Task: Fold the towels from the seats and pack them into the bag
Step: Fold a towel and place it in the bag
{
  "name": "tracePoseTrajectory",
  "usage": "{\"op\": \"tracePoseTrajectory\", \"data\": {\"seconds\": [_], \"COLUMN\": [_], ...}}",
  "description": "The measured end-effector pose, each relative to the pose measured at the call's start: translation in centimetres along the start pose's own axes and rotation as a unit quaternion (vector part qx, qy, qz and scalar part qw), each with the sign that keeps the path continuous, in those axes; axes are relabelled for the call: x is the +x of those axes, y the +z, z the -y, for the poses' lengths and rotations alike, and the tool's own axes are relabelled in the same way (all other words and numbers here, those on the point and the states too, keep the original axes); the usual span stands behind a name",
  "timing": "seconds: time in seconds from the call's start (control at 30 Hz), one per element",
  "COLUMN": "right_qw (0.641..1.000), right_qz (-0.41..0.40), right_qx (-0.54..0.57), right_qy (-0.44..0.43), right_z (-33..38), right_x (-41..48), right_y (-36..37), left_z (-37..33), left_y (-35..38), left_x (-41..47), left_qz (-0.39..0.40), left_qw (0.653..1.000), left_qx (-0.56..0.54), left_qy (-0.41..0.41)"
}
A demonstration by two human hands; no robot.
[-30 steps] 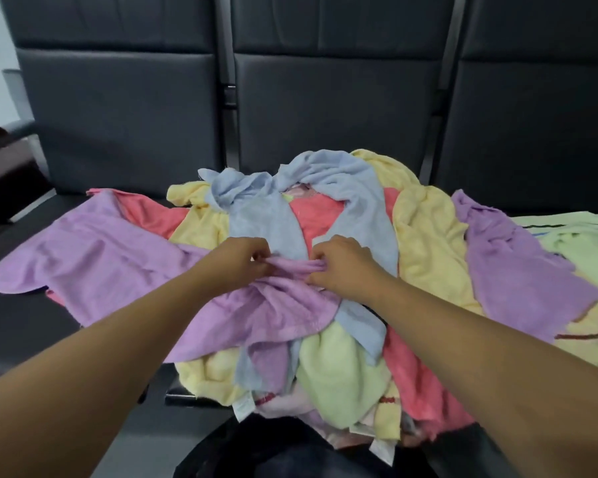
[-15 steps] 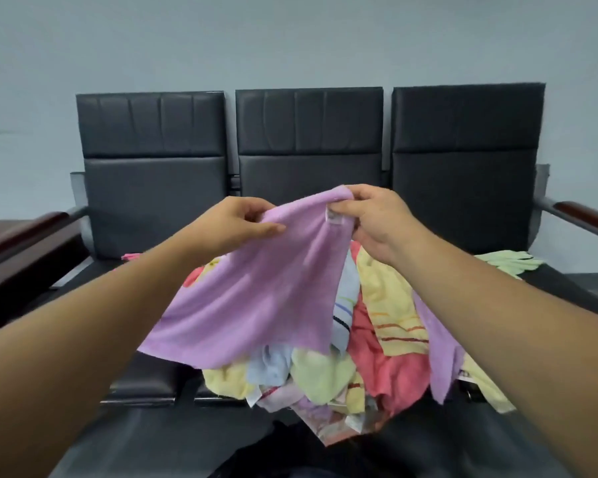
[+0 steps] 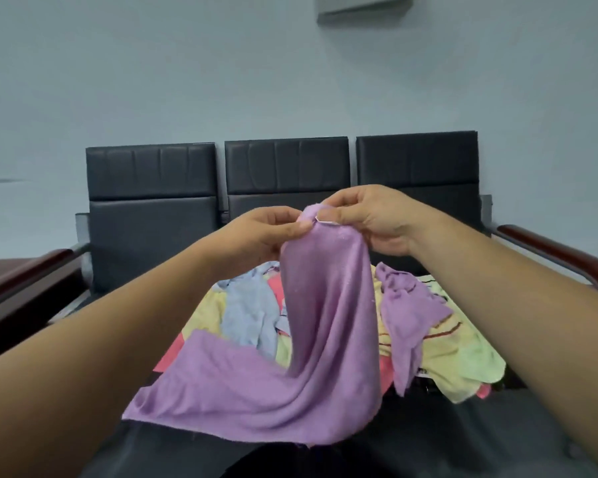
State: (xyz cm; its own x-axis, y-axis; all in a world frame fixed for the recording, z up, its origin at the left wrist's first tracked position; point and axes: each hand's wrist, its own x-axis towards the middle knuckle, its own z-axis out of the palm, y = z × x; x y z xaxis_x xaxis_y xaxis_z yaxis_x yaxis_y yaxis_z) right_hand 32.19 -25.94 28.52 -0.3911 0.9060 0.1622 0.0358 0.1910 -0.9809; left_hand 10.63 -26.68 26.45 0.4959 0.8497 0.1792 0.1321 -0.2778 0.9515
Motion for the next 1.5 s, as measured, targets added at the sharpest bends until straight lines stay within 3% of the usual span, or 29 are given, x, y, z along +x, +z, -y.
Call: {"op": "tracePoseTrajectory", "data": {"seconds": [0.17, 0.27, 0.33, 0.4, 0.47, 0.53, 0.57, 0.63, 0.7, 0.77, 0.8, 0.83, 0.9, 0.97, 1.03, 1.1, 1.17, 1.2, 1.23, 1.3, 1.37, 1.43, 1.5], "right_qw": [0.998, 0.984, 0.941, 0.873, 0.827, 0.816, 0.824, 0.876, 0.939, 0.975, 0.979, 0.978, 0.958, 0.929, 0.946, 0.983, 0.996, 0.996, 0.992, 0.966, 0.950, 0.945, 0.947], "right_qz": [0.020, 0.063, 0.091, 0.099, 0.087, 0.087, 0.083, 0.035, -0.066, -0.154, -0.179, -0.191, -0.213, -0.216, -0.152, -0.040, 0.006, -0.022, -0.090, -0.248, -0.310, -0.323, -0.319], "right_qx": [-0.053, -0.161, -0.317, -0.460, -0.525, -0.531, -0.514, -0.421, -0.269, -0.087, -0.005, 0.065, 0.190, 0.292, 0.282, 0.178, 0.071, 0.041, 0.019, -0.009, -0.002, -0.010, 0.004], "right_qy": [0.003, 0.039, 0.077, 0.130, 0.180, 0.210, 0.222, 0.234, 0.202, 0.134, 0.093, 0.049, -0.029, -0.066, -0.046, 0.017, 0.061, 0.077, 0.088, 0.074, 0.048, 0.039, 0.029], "right_z": [-1.1, -3.6, -5.4, -7.3, -9.2, -10.9, -11.4, -11.6, -10.7, -8.7, -7.6, -6.3, -3.7, -1.5, 0.2, 0.9, 0.9, 0.7, 0.3, -0.8, -1.8, -2.1, -2.0], "right_x": [-1.9, -2.9, -3.5, -3.9, -4.3, -4.7, -4.9, -5.4, -5.4, -5.0, -4.7, -4.3, -3.8, -3.9, -5.3, -7.2, -7.5, -7.1, -6.4, -5.2, -4.6, -4.6, -4.6], "right_y": [0.3, 0.3, -0.1, -0.9, -2.2, -4.0, -4.8, -6.0, -6.6, -6.8, -6.9, -6.9, -6.7, -6.4, -5.8, -5.3, -5.2, -5.1, -5.2, -5.7, -6.1, -6.3, -6.2], "left_z": [-0.5, -0.7, -0.4, 0.2, 0.9, 1.7, 2.2, 3.0, 3.5, 3.3, 3.1, 2.6, 0.9, -1.3, -3.4, -4.3, -3.9, -3.3, -2.8, -1.4, -0.6, -0.4, -0.6], "left_y": [0.8, 0.8, 0.3, -0.8, -2.3, -3.8, -4.7, -6.1, -7.0, -7.4, -7.6, -7.6, -7.2, -6.3, -5.8, -6.1, -6.6, -6.8, -6.9, -7.2, -7.1, -6.6, -6.0], "left_x": [-1.1, -1.5, -1.8, -2.1, -2.5, -3.1, -3.4, -4.1, -4.6, -4.4, -4.1, -3.8, -3.4, -3.4, -3.8, -4.5, -5.0, -4.9, -4.8, -4.6, -4.7, -5.0, -5.2], "left_qz": [-0.107, -0.142, -0.160, -0.192, -0.247, -0.284, -0.293, -0.296, -0.268, -0.251, -0.260, -0.274, -0.300, -0.273, -0.178, -0.036, 0.024, -0.003, -0.063, -0.218, -0.284, -0.284, -0.258], "left_qw": [0.991, 0.986, 0.977, 0.959, 0.929, 0.892, 0.878, 0.855, 0.821, 0.800, 0.817, 0.855, 0.930, 0.961, 0.983, 0.994, 0.993, 0.994, 0.993, 0.956, 0.912, 0.907, 0.937], "left_qx": [0.068, 0.080, 0.137, 0.207, 0.274, 0.351, 0.378, 0.425, 0.499, 0.538, 0.508, 0.434, 0.208, 0.036, -0.052, -0.102, -0.087, -0.052, 0.007, 0.170, 0.282, 0.301, 0.223], "left_qy": [0.035, 0.034, 0.042, 0.037, 0.030, 0.018, 0.008, -0.026, -0.068, -0.082, -0.080, -0.072, -0.045, -0.015, 0.007, -0.021, -0.069, -0.092, -0.104, -0.102, -0.088, -0.076, -0.077]}}
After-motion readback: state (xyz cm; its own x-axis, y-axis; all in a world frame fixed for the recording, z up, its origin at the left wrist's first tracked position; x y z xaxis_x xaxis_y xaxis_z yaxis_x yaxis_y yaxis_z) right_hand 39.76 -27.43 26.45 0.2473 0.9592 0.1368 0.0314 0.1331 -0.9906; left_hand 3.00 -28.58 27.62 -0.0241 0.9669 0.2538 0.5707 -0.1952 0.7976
